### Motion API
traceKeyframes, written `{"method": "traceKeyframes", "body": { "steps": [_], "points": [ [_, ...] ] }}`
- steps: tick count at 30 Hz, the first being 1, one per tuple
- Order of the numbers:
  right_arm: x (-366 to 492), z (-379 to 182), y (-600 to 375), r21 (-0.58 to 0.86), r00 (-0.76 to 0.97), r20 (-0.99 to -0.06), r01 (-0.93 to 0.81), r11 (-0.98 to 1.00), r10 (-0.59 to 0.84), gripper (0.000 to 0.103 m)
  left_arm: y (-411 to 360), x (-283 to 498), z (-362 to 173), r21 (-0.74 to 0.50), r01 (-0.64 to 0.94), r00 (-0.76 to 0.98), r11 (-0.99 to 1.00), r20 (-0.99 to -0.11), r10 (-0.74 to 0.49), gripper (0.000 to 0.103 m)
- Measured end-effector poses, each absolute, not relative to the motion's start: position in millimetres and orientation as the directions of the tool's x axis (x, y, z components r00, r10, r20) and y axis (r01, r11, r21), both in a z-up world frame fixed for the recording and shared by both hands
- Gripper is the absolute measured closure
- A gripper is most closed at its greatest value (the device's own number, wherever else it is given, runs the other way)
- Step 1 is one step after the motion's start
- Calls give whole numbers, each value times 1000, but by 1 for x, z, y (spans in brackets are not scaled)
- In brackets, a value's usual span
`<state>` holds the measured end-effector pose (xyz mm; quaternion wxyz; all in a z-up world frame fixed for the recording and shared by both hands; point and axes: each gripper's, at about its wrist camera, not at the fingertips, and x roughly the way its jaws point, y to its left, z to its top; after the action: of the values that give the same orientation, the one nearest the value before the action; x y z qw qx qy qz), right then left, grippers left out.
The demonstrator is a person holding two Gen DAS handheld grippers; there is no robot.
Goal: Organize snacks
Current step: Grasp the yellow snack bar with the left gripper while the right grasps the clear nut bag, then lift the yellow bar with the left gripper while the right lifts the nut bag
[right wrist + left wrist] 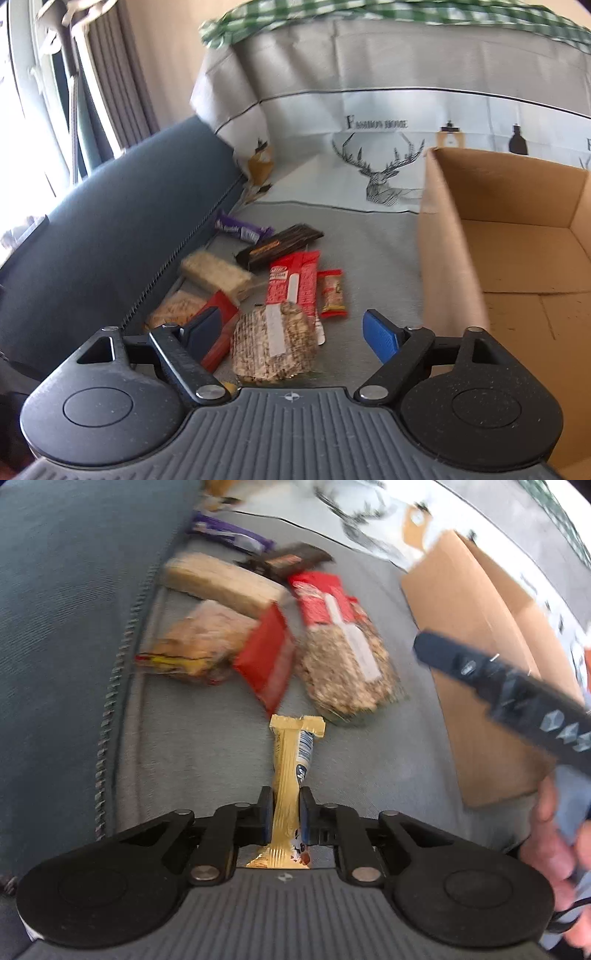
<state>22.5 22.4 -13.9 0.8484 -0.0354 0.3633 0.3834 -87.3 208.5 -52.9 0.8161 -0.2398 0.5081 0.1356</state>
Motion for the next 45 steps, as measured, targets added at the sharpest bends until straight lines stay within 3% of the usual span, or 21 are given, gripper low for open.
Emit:
{"method": "traceKeyframes", "body": {
  "steps": [11, 15, 17, 20, 31, 45],
  "points": [
    [29, -61, 83, 82, 412, -746, -723, 686, 523, 8, 225, -112, -29, -223, -618, 458, 754, -882, 114, 89],
    [30, -76, 91, 58, 388, -783, -732, 679, 486, 8, 227, -108, -35, -250, -609, 460, 753, -884, 79, 88],
    [30, -80, 92, 55, 375, -793, -740, 670, 480, 17, 228, -105, -38, -258, -602, 461, 756, -885, 64, 88],
    [29, -79, 89, 58, 371, -789, -748, 661, 490, 23, 229, -103, -41, -270, -598, 460, 755, -887, 47, 88],
    [-4, -37, 41, 47, 395, -724, -789, 612, 566, 23, 225, -100, -43, -283, -586, 454, 759, -891, 19, 87],
    [-61, -46, -3, 66, 302, -750, -851, 521, 588, 23, 211, -87, -48, -218, -566, 415, 795, -908, 46, 82]
  ]
}}
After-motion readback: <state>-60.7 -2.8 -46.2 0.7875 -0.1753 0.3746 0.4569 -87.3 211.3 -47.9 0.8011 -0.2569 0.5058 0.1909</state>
